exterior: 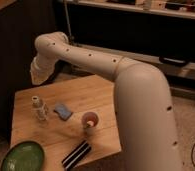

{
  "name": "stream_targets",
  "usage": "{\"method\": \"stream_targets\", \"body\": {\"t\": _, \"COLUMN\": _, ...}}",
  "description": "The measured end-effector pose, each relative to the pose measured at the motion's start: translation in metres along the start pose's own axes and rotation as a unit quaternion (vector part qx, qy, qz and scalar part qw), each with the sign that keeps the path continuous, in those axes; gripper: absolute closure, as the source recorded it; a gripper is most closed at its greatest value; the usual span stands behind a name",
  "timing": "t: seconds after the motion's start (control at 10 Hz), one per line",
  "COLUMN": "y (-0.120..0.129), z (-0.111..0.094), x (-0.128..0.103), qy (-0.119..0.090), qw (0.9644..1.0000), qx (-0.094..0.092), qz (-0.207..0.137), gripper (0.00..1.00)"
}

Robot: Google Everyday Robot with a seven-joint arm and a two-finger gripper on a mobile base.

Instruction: Knock the bottle over

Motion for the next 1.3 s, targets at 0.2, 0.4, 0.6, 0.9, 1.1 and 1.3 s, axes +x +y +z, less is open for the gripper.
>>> {"method": "stream_targets", "body": {"t": 0.2, "y": 0.005, "z": 0.039, "x": 0.002, "qy": -0.002, "qw": 1.0, "qx": 0.0, "qz": 0.008, "gripper": 1.0}}
{"method": "stream_targets", "body": {"t": 0.4, "y": 0.015, "z": 0.056, "x": -0.007, "qy": -0.013, "qw": 0.9998, "qx": 0.001, "qz": 0.016, "gripper": 1.0}}
{"method": "stream_targets", "body": {"t": 0.6, "y": 0.018, "z": 0.051, "x": -0.023, "qy": -0.027, "qw": 0.9995, "qx": 0.002, "qz": 0.015, "gripper": 1.0}}
{"method": "stream_targets", "body": {"t": 0.9, "y": 0.021, "z": 0.029, "x": -0.062, "qy": -0.054, "qw": 0.9984, "qx": 0.009, "qz": 0.017, "gripper": 1.0}}
{"method": "stream_targets", "body": {"t": 1.1, "y": 0.019, "z": 0.009, "x": -0.095, "qy": -0.086, "qw": 0.9963, "qx": 0.009, "qz": 0.005, "gripper": 1.0}}
{"method": "stream_targets", "body": {"t": 1.3, "y": 0.003, "z": -0.004, "x": -0.124, "qy": -0.121, "qw": 0.9914, "qx": -0.003, "qz": -0.049, "gripper": 1.0}}
